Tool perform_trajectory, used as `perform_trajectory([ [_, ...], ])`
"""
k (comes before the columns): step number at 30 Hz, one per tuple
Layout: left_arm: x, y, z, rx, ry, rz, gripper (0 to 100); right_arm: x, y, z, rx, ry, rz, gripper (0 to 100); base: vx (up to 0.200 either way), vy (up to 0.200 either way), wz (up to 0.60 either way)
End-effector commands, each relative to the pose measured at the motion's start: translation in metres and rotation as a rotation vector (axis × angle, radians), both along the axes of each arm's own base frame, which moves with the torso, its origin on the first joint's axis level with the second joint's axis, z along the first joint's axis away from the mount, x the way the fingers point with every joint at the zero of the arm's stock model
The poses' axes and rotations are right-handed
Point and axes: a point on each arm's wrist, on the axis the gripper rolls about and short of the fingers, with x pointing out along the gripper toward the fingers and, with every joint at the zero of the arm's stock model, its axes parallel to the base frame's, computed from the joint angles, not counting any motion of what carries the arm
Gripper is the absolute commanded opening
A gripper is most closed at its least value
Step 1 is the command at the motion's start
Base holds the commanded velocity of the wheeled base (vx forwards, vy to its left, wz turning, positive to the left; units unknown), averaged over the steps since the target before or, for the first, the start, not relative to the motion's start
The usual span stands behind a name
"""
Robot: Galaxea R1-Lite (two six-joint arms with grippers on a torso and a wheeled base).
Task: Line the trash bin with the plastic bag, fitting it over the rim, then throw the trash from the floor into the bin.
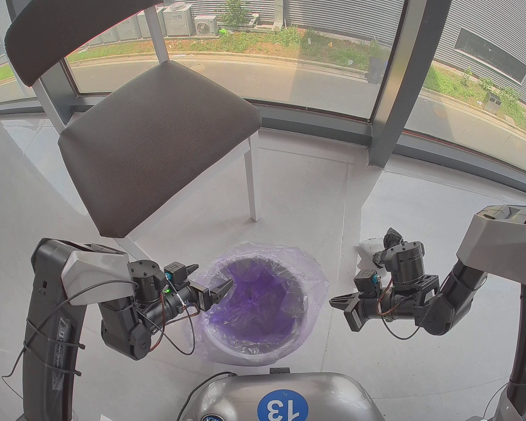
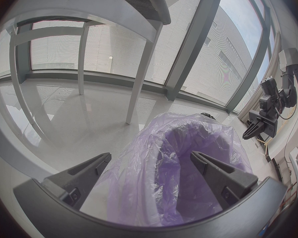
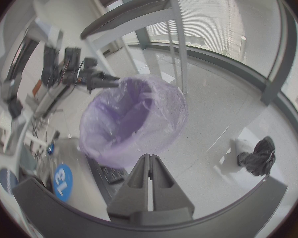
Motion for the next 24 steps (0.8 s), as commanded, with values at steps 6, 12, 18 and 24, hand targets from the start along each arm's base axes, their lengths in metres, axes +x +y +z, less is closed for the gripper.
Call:
perform_trajectory([
  [6, 0.000, 0.002, 0.013, -0.012, -0.041, 0.005, 100, -0.004, 0.019, 0.004, 0.119, 0.026, -0.050, 100, 0.000, 0.000, 0.00],
  [12, 0.001, 0.003, 0.015, -0.013, -0.046, 0.008, 100, 0.005, 0.020, -0.009, 0.112, 0.045, -0.066, 100, 0.000, 0.000, 0.00],
  [18, 0.002, 0.004, 0.017, -0.015, -0.052, 0.013, 100, 0.009, 0.016, -0.012, 0.106, 0.044, -0.091, 100, 0.000, 0.000, 0.00],
  [24, 0.002, 0.004, 0.016, -0.015, -0.050, 0.013, 100, 0.011, 0.013, -0.016, 0.103, 0.050, -0.100, 100, 0.000, 0.000, 0.00],
])
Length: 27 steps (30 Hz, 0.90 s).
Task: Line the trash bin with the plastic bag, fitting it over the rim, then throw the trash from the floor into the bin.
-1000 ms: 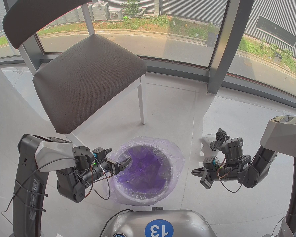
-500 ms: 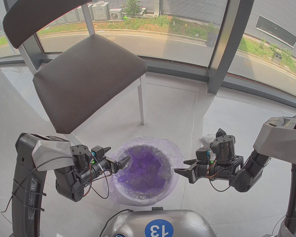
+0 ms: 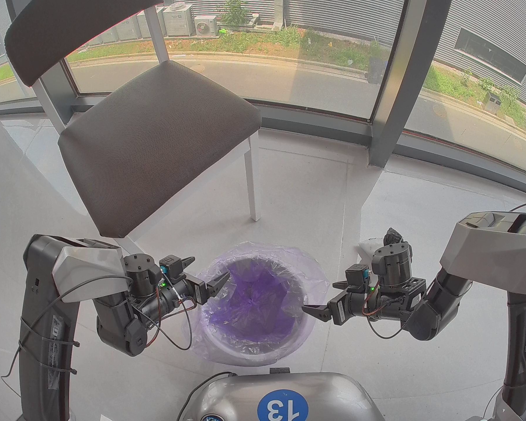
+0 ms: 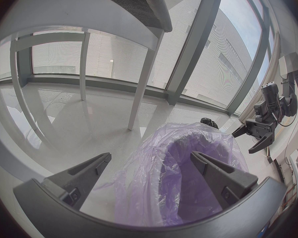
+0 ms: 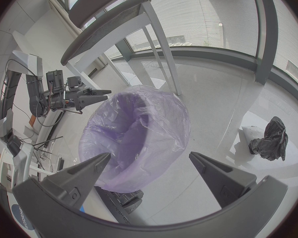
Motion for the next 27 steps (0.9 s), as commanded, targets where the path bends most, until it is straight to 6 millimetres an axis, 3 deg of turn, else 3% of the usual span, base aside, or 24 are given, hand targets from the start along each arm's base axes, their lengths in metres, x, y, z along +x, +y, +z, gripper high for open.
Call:
perform_trajectory([
  [1, 0.000, 0.000, 0.002, -0.005, -0.018, 0.001, 100, 0.002, 0.000, -0.006, -0.004, 0.010, -0.002, 100, 0.000, 0.000, 0.00],
  [4, 0.001, 0.000, 0.002, -0.006, -0.020, 0.001, 100, 0.003, 0.000, -0.009, -0.005, 0.009, 0.001, 100, 0.000, 0.000, 0.00],
  [5, 0.001, 0.000, 0.002, -0.006, -0.020, 0.001, 100, 0.004, 0.001, -0.010, -0.005, 0.009, 0.001, 0, 0.000, 0.000, 0.00],
  [14, 0.002, 0.000, 0.001, -0.006, -0.020, 0.002, 100, 0.014, 0.007, -0.021, 0.002, 0.007, 0.006, 0, 0.000, 0.000, 0.00],
  [27, 0.005, 0.005, -0.002, -0.003, -0.018, 0.016, 100, 0.034, -0.003, -0.043, -0.012, 0.031, -0.033, 0, 0.000, 0.000, 0.00],
])
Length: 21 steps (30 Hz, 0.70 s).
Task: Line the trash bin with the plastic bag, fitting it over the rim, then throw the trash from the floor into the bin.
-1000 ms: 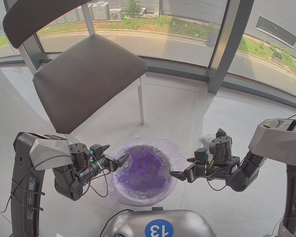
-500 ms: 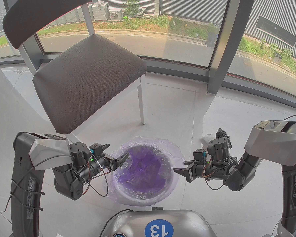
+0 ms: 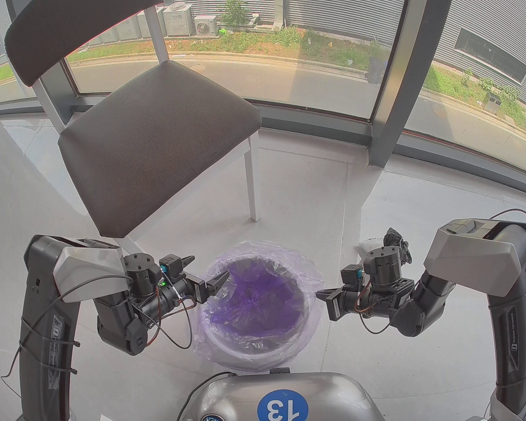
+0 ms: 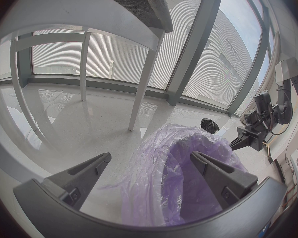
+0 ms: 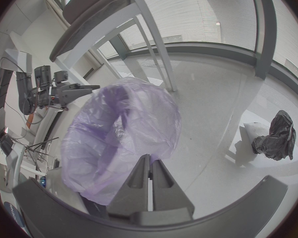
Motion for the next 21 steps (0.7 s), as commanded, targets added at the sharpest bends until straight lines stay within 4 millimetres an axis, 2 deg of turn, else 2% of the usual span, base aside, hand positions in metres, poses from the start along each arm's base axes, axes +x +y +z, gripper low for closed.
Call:
perform_trajectory([
  [1, 0.002, 0.003, 0.000, -0.002, -0.013, 0.009, 100, 0.003, -0.002, -0.012, -0.010, 0.028, -0.004, 0, 0.000, 0.000, 0.00],
  [4, 0.008, 0.013, 0.003, -0.006, -0.029, 0.035, 100, 0.005, -0.002, -0.013, -0.020, 0.047, 0.001, 0, 0.000, 0.000, 0.00],
  [9, 0.006, 0.016, 0.005, -0.007, -0.028, 0.032, 100, 0.007, 0.000, -0.012, -0.050, 0.021, 0.024, 0, 0.000, 0.000, 0.00],
  [15, 0.003, 0.019, 0.002, 0.005, -0.014, 0.026, 100, 0.008, 0.001, -0.013, -0.171, -0.028, 0.104, 0, 0.000, 0.000, 0.00],
  [17, -0.002, 0.025, 0.000, 0.020, -0.001, 0.004, 100, 0.011, 0.002, -0.010, -0.267, -0.101, 0.175, 0, 0.000, 0.000, 0.00],
  [21, -0.008, 0.031, -0.001, 0.044, 0.006, -0.030, 100, 0.020, 0.003, -0.006, -0.374, -0.187, 0.178, 0, 0.000, 0.000, 0.00],
])
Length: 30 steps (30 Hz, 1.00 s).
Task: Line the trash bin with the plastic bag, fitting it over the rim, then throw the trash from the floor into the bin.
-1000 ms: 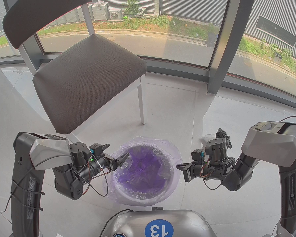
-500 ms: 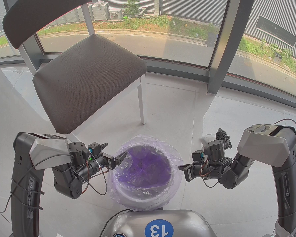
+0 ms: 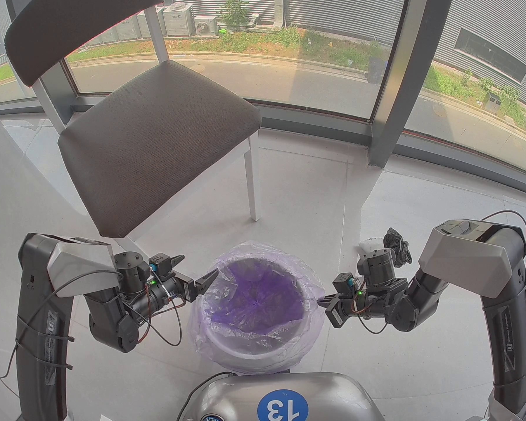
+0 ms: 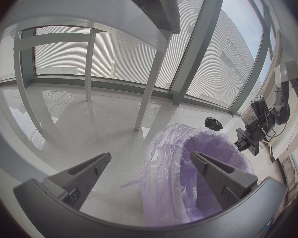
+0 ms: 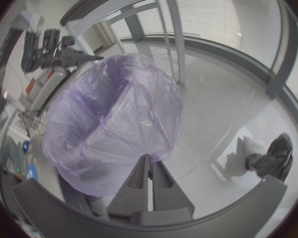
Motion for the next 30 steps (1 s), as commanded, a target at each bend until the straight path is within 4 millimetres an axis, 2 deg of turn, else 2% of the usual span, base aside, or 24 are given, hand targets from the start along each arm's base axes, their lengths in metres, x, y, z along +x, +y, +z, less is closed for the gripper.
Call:
perform_trajectory([
  [1, -0.009, 0.010, 0.000, 0.024, 0.002, -0.034, 100, 0.012, 0.002, 0.009, -0.087, -0.094, 0.004, 0, 0.000, 0.000, 0.00],
  [5, -0.010, 0.010, -0.001, 0.030, 0.004, -0.040, 100, 0.020, -0.005, 0.012, -0.116, -0.108, 0.003, 0, 0.000, 0.000, 0.00],
  [9, -0.010, 0.009, -0.002, 0.031, 0.005, -0.045, 100, 0.041, -0.017, 0.023, -0.154, -0.169, -0.001, 0, 0.000, 0.000, 0.00],
  [14, -0.010, 0.010, -0.002, 0.031, 0.005, -0.044, 100, 0.046, -0.017, 0.028, -0.148, -0.168, -0.003, 0, 0.000, 0.000, 0.00],
  [23, -0.012, 0.009, -0.003, 0.041, 0.005, -0.049, 100, -0.015, 0.002, 0.014, -0.192, -0.028, 0.117, 0, 0.000, 0.000, 0.00],
  [28, -0.011, 0.009, -0.002, 0.041, 0.000, -0.051, 100, -0.036, 0.009, 0.007, -0.212, 0.020, 0.162, 0, 0.000, 0.000, 0.00],
  [30, -0.011, 0.009, -0.002, 0.041, 0.001, -0.051, 100, -0.038, 0.011, 0.004, -0.218, 0.030, 0.170, 0, 0.000, 0.000, 0.00],
])
